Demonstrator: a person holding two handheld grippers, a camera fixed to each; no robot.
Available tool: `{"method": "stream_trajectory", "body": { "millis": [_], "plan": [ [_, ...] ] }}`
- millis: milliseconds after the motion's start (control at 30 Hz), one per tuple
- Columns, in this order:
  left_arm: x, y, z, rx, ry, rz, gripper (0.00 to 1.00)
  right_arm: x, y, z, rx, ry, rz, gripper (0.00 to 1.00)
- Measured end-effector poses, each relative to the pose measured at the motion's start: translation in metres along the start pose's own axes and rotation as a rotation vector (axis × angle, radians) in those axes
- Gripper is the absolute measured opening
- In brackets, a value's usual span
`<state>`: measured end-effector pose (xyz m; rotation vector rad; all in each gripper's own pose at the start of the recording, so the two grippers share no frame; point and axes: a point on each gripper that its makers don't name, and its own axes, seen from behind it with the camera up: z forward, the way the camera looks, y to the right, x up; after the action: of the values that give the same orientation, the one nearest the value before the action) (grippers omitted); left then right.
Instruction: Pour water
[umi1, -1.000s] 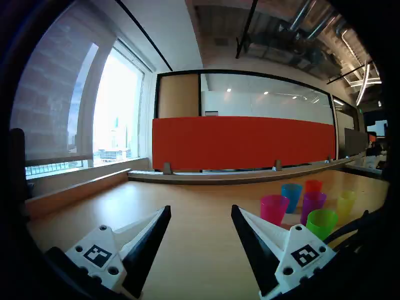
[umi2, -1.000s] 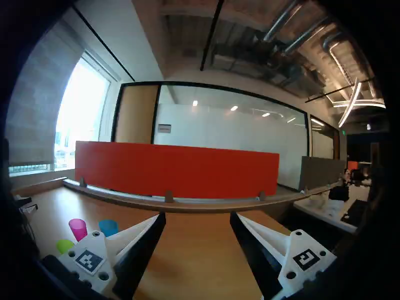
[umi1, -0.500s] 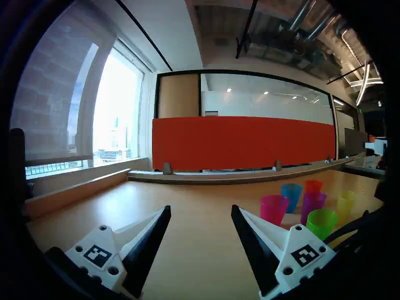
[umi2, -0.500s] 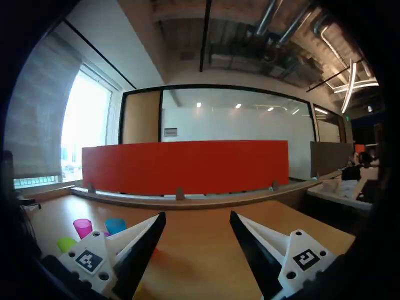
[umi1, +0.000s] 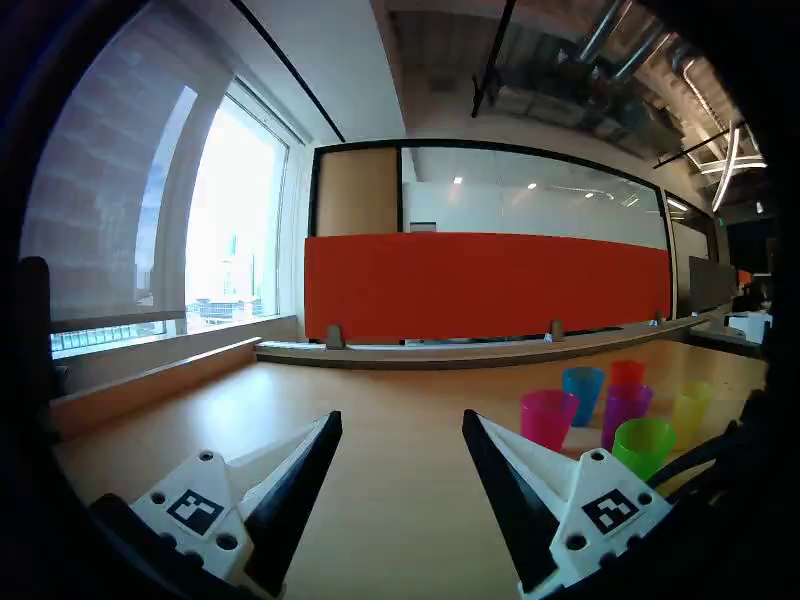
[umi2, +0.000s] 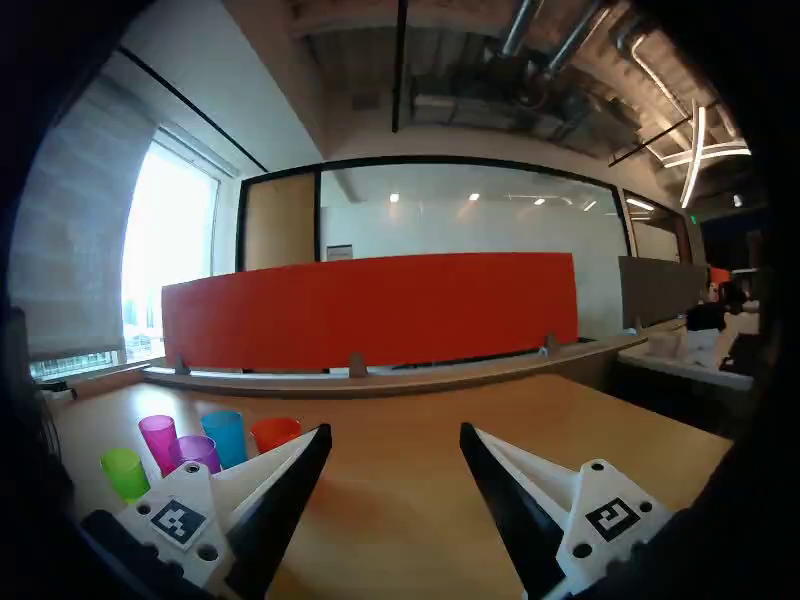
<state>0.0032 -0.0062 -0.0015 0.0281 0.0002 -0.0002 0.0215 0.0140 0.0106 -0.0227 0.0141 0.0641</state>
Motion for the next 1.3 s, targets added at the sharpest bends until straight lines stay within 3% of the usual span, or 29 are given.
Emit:
{"method": "stream_trajectory", "body": {
  "millis": [367, 1300],
  "plan": [
    [0.000, 0.000, 0.000, 0.000, 0.000, 0.000, 0.89, -0.018, 0.001, -0.004, 0.003, -0.016, -0.006, 1.00],
    [0.000, 0.000, 0.000, 0.000, 0.000, 0.000, 0.89, -0.017, -0.007, -0.011, 0.005, -0.012, -0.065, 1.00]
  ]
}}
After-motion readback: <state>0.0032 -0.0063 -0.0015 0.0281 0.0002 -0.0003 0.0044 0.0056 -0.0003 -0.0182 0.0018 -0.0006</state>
